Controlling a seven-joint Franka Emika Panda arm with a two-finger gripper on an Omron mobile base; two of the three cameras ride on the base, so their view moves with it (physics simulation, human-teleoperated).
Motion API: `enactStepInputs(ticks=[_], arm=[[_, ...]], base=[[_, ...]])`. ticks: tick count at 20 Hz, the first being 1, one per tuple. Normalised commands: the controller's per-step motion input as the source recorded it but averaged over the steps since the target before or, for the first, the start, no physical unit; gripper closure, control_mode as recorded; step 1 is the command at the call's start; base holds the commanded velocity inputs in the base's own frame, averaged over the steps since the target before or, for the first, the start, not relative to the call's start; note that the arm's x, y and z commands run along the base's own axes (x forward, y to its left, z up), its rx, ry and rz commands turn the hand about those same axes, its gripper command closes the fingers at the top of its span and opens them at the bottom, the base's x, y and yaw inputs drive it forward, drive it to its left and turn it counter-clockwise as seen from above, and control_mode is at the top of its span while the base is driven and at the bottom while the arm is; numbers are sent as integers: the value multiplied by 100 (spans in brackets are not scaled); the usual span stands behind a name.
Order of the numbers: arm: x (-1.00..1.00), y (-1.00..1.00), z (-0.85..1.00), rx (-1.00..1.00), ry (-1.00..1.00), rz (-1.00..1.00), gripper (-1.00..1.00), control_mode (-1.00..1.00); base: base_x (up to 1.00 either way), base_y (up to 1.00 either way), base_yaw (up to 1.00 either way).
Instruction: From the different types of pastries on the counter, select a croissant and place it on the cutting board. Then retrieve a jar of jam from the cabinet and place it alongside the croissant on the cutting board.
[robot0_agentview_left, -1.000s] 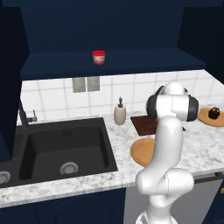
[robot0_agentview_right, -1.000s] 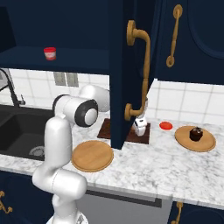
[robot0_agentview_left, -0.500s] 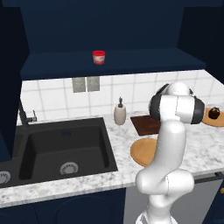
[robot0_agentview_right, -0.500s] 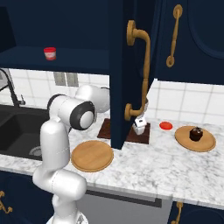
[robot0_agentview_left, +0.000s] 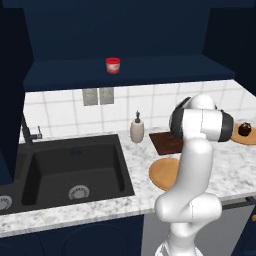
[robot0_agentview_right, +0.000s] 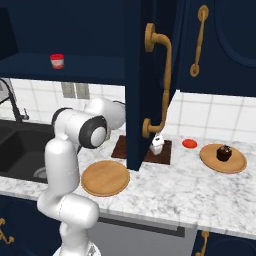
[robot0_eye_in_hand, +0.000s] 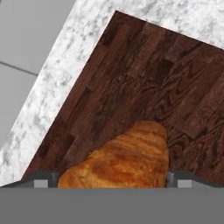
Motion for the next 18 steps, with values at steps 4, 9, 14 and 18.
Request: enactStepInputs(ticks=[4, 9, 14, 18], arm=[[1, -21, -39, 0, 16, -2, -100, -100], [-7, -15, 7, 0, 8, -2, -100, -100], [-17, 36, 31, 0, 2, -1, -100, -100], [-48, 60, 4, 0, 0, 0, -100, -100]], base=[[0, 0, 0], [0, 0, 0], [0, 0, 0], [0, 0, 0]])
